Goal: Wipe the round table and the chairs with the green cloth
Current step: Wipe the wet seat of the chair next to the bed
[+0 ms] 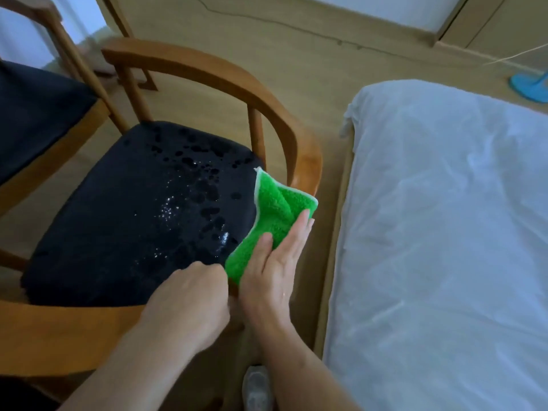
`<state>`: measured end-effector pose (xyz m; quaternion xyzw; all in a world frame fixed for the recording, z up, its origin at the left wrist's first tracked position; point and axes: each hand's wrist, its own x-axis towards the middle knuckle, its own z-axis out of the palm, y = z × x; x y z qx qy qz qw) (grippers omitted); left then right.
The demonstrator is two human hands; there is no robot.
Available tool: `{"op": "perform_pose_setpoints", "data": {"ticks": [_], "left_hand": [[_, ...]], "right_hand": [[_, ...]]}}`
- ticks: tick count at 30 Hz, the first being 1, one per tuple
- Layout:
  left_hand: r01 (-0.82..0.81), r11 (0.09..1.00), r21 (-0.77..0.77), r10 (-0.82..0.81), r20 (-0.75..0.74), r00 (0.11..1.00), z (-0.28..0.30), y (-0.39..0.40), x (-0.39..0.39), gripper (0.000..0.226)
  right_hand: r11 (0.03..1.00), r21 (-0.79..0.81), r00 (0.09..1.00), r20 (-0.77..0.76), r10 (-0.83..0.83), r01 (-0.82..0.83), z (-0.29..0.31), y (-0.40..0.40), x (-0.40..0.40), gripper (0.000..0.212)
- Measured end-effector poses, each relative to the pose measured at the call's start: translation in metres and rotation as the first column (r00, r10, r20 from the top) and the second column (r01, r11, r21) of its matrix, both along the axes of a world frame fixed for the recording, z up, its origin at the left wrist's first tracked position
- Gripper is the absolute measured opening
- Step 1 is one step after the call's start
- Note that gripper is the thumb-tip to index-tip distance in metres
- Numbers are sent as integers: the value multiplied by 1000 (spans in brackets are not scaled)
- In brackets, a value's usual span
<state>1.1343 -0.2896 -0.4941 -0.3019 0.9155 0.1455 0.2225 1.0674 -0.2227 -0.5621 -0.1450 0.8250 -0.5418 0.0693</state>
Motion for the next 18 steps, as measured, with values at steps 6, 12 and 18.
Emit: {"op": "perform_pose_setpoints", "data": {"ticks": [6,12,18], "left_hand": [[-2,987,159,-15,108,994,4,-8,-13,38],[-19,993,119,34,-128,991,6,6,-42,32],[23,999,-37,-29,-175,984,14,5,-81,35]], "right_hand": [[934,-264,839,540,-64,241,27,-19,-118,38],[830,-438,577,797,181,345,29,-14,-150,37],[873,-418,487,834,259,252,-2,14,-79,56]]}}
